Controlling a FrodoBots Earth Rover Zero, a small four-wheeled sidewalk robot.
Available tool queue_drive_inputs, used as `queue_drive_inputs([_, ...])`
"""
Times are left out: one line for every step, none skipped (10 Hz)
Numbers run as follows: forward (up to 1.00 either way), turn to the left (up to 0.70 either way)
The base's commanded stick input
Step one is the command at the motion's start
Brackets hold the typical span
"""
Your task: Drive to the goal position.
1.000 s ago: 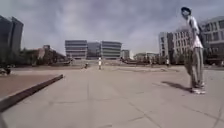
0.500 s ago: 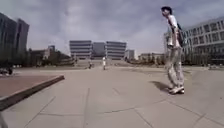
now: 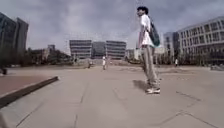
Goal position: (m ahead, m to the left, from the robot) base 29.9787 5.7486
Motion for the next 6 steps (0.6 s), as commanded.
queue_drive_inputs([1.0, 0.0])
queue_drive_inputs([1.0, 0.0])
queue_drive_inputs([1.0, 0.0])
queue_drive_inputs([1.0, 0.0])
queue_drive_inputs([1.0, 0.0])
queue_drive_inputs([1.0, 0.0])
